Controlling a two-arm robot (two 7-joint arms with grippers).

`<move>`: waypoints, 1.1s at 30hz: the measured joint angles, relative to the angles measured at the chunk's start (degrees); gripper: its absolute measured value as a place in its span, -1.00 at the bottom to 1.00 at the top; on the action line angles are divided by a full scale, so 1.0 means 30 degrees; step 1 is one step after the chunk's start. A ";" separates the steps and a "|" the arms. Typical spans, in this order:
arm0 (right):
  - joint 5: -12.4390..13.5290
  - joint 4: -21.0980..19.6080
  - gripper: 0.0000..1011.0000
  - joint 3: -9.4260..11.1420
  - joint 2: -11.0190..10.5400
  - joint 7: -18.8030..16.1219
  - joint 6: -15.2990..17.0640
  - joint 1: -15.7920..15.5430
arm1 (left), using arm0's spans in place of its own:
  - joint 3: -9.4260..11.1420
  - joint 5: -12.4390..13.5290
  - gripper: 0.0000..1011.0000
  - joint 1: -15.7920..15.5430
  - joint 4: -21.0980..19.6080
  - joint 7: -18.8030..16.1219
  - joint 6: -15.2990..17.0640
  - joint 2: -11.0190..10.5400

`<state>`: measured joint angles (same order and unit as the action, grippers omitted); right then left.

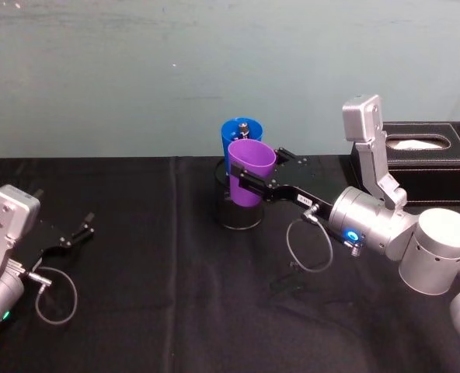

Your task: Pick up one cup with a gripper and tap it against the other cup.

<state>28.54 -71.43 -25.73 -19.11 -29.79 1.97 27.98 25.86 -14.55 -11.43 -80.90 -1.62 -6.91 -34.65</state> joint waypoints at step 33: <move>-0.1047 0.0928 0.45 -0.0115 0.0277 0.0314 0.0326 0.1303 | -0.0001 0.0001 0.98 0.0000 0.0000 0.0000 0.0000 0.0000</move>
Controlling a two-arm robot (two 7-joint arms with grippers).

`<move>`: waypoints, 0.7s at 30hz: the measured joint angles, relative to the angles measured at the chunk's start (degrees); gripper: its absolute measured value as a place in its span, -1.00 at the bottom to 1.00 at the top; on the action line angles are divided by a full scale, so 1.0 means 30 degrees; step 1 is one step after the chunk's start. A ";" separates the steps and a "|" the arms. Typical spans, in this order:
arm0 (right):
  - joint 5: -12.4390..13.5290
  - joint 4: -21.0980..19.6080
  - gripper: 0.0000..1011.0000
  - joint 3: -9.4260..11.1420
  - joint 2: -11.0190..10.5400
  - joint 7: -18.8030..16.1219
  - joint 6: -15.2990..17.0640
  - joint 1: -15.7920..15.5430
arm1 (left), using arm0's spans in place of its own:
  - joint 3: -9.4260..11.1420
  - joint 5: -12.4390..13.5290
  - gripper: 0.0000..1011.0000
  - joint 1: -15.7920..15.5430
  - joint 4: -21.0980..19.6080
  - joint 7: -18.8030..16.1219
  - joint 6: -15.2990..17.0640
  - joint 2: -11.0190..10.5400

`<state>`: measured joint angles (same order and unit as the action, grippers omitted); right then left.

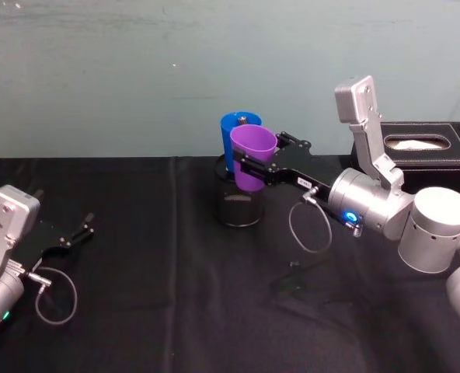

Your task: Pick up one cup with a gripper and tap it against the other cup.

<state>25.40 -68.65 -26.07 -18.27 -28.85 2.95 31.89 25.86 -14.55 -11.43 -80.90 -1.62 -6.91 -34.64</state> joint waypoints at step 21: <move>-0.0099 0.0998 0.45 0.0104 0.0434 -0.0308 -0.0255 0.0610 | 0.0000 -0.0001 0.98 0.0000 0.0000 -0.0001 0.0000 0.0000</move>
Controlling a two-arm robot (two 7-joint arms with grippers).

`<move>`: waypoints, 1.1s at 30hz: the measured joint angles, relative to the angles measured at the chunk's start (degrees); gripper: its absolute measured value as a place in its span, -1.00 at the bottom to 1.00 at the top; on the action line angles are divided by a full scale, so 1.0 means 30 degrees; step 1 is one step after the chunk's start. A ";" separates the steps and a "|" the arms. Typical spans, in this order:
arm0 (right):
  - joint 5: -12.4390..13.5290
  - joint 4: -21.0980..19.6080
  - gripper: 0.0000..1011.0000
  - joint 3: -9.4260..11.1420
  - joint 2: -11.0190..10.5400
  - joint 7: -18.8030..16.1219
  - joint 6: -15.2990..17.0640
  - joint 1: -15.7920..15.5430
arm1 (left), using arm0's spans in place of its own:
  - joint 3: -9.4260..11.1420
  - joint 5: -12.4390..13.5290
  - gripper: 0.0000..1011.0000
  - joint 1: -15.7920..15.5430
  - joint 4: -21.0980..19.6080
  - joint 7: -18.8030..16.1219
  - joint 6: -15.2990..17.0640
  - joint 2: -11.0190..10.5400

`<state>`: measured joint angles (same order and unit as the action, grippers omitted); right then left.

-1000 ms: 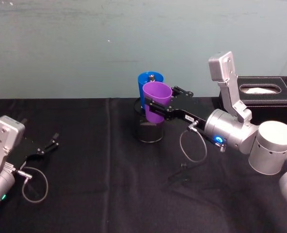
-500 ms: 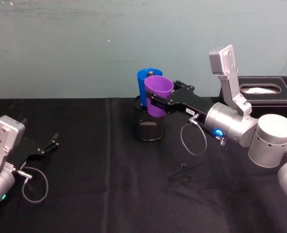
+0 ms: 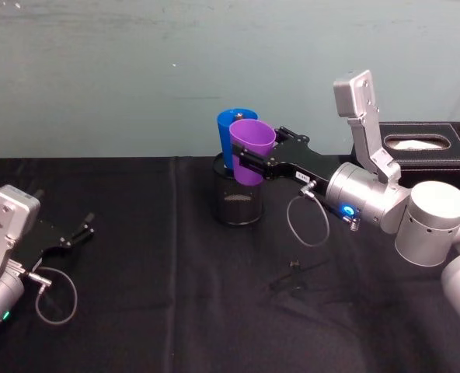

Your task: Pick up one cup with a gripper and tap it against the other cup.

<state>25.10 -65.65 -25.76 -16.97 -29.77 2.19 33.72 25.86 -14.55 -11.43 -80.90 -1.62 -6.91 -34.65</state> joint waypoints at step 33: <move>0.0017 -0.0121 0.45 0.0107 -0.0037 -0.0031 0.0027 -0.0128 | 0.0000 0.0001 0.98 0.0000 0.0001 0.0000 0.0000 0.0000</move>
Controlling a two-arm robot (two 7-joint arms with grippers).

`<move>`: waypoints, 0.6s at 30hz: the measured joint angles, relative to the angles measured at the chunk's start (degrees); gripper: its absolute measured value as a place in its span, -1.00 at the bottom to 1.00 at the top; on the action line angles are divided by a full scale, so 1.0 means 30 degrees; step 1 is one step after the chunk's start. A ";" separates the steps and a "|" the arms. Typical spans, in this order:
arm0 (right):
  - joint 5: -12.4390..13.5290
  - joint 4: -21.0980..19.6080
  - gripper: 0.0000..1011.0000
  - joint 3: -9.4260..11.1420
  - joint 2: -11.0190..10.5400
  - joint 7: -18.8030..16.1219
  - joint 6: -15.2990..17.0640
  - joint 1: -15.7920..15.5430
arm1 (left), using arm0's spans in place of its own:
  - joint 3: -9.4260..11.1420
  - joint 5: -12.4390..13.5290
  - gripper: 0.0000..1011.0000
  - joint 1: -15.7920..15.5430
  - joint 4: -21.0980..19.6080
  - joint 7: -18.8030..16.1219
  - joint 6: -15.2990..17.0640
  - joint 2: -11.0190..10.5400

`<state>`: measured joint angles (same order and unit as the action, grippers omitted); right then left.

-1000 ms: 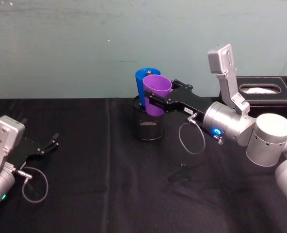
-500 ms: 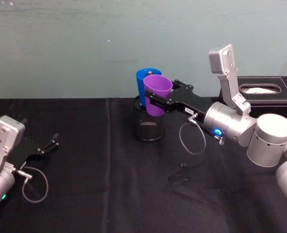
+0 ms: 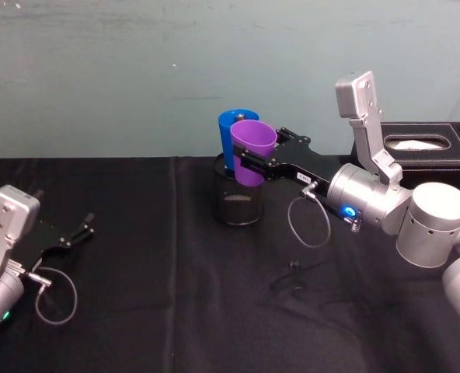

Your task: Pick up one cup with a gripper and tap it against the other cup.

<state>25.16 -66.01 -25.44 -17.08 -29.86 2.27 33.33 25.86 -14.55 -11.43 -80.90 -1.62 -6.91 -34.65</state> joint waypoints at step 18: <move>0.0002 -0.0013 0.45 -0.0006 -0.0012 -0.0001 0.0006 0.0013 | 0.0001 0.0000 0.98 0.0000 -0.0001 0.0000 -0.0001 0.0000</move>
<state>25.16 -66.05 -25.46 -17.12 -29.87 2.29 33.37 25.86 -14.55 -11.43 -80.90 -1.62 -6.91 -34.65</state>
